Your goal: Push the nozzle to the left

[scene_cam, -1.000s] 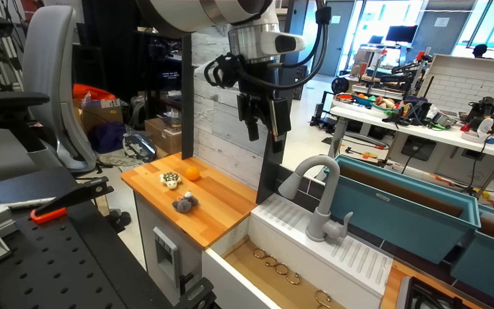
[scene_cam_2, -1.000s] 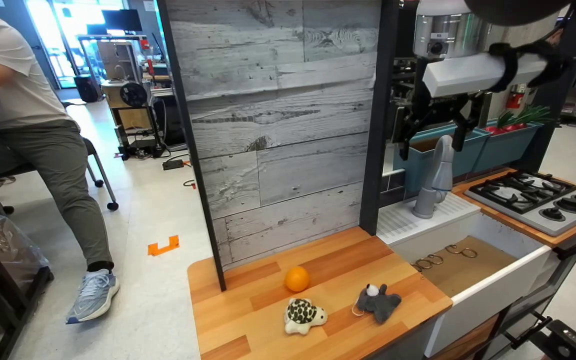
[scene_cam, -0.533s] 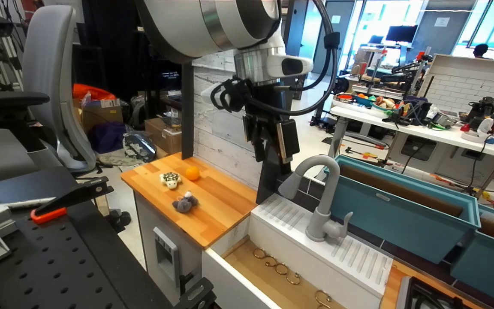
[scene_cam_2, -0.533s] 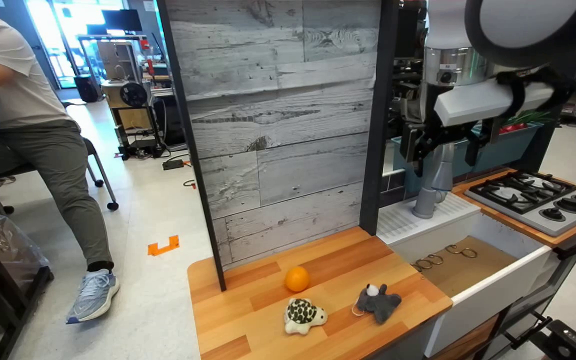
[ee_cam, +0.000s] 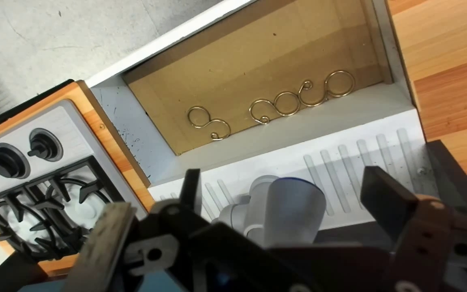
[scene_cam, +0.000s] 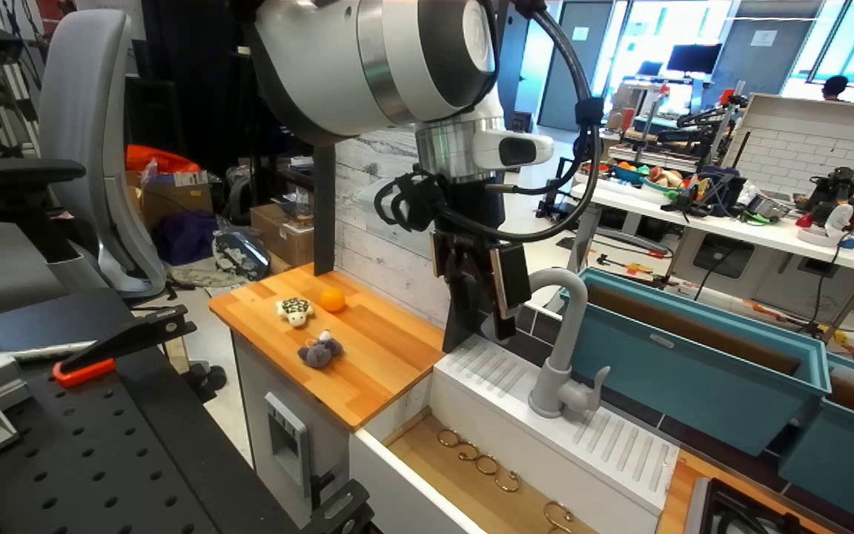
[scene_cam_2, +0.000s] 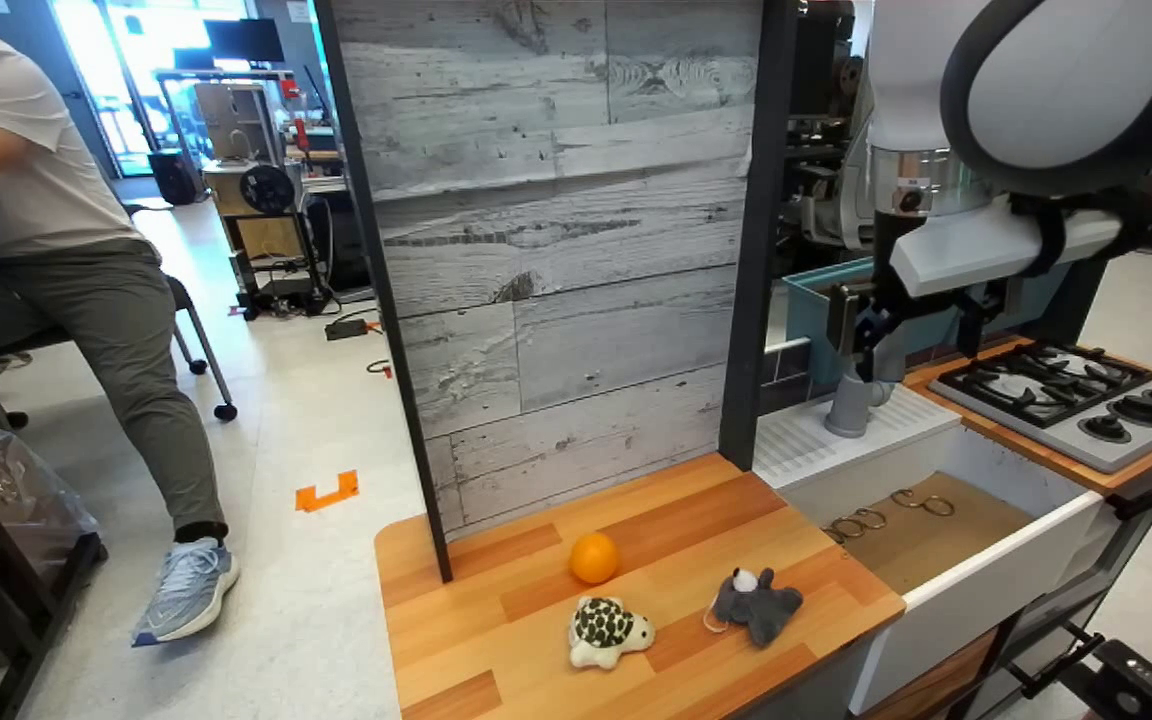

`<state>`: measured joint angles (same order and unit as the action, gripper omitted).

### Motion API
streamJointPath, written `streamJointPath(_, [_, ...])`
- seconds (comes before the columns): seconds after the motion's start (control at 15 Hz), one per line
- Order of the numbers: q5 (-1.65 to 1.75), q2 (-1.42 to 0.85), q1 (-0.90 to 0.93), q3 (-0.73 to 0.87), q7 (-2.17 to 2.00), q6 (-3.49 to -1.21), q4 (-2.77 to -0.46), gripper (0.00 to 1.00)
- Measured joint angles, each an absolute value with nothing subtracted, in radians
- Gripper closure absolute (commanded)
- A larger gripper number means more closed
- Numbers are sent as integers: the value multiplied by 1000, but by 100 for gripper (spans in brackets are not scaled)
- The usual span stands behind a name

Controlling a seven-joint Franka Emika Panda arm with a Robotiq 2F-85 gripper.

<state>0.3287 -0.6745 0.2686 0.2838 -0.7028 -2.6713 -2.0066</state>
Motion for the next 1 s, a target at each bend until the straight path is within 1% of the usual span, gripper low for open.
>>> streamJointPath(0.33, [331,-712,286,300,-703,-2714,-1982,0])
streamJointPath(0.73, [332,-793,375,391,-703,-2832,-1949,0])
streamJointPath(1.0, [328,-833,410,412,-702,-2858,-1933,0])
